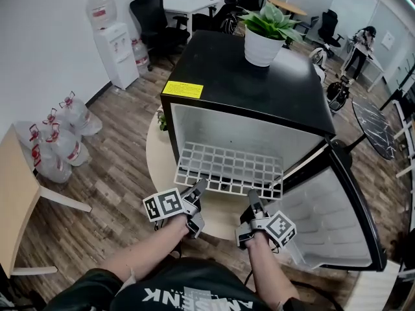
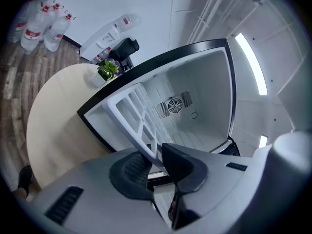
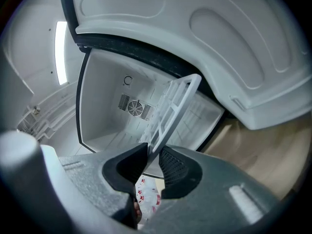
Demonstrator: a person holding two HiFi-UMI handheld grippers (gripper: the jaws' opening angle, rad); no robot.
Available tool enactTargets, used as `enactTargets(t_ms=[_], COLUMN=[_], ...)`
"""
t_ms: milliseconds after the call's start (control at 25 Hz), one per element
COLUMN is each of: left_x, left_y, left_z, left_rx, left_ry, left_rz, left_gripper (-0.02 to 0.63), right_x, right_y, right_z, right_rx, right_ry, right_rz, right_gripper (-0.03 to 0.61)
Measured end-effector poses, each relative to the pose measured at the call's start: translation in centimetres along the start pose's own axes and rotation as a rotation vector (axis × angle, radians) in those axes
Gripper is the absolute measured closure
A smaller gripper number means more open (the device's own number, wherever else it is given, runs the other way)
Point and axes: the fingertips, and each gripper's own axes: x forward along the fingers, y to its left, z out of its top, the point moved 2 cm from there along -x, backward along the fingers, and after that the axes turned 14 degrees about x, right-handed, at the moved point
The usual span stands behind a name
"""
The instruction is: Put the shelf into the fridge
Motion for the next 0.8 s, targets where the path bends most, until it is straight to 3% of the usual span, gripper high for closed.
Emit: enactTargets(t_ms=[400,600,800], left_x=[1.2,1.6,2.4], left_y=[0.6,0.8,1.0], left_z=[0.8,1.0,1.7], left_rx=[0.016,0.024,0.035], left_ry=[0.027,0.041,0.076], left_rz=[-0.015,-0.035,-0.059], left_gripper=[0.546,0.546,0.546], right_x=[1.6,1.5,2.6], right_y=[0.4,-0.5,0.0], right_z=[0.5,0.6,1.4], right_rx=[-0.023,0.02,-0.001], right_ry=[-0.009,-0.051,-0.085], right_rz=[0.059,-0.028,-0.009], right_gripper=[0.5,0.5,0.5])
